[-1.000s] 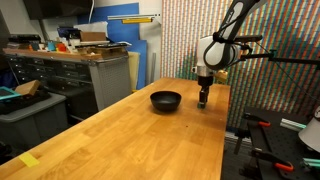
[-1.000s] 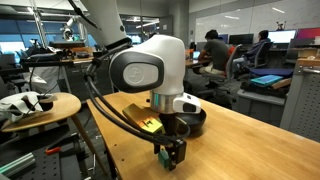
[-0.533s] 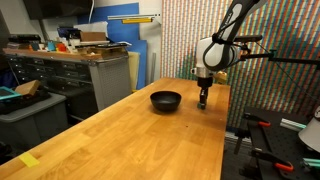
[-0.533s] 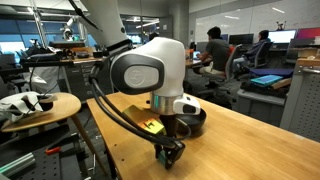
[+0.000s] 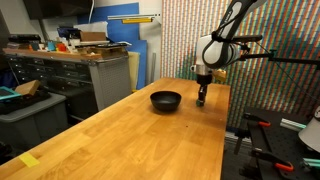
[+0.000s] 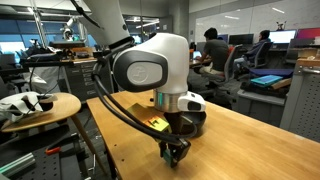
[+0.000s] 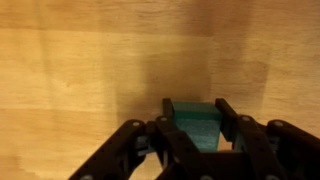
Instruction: Put the green cube inside the the black bowl
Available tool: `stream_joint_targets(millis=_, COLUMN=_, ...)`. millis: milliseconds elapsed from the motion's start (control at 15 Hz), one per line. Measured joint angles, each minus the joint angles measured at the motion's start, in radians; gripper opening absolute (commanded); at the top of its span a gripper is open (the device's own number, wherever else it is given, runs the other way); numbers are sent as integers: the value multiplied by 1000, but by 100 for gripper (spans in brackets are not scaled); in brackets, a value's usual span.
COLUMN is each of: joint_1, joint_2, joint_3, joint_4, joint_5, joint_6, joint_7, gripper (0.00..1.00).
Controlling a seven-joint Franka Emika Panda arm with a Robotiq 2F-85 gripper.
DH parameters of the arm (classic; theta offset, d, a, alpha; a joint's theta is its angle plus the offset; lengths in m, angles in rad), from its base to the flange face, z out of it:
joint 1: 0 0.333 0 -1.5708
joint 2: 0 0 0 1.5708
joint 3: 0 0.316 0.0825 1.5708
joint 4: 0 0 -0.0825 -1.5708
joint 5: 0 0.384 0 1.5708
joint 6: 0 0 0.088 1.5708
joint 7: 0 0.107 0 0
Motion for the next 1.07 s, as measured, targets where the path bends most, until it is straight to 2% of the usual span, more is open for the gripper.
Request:
stream_joint_targets(millis=267, joint_1=-1, joint_2=-35, joint_3=-29, joint_4=18, joint_5=-10, joint_6=-27, joint_7=-9, gripper=21)
stream_joint_targets(millis=600, joint_1=2, joint_2=-99, joint_3=-39, joint_4=68, joint_5=-49, joint_6=-120, joint_7=-14, gripper=21)
stream_joint_targets(millis=1067, joint_1=67, joint_2=-137, joint_3=-22, joint_4=183, joint_5=-117, joint_6=-241, joint_7=-14, gripper=21)
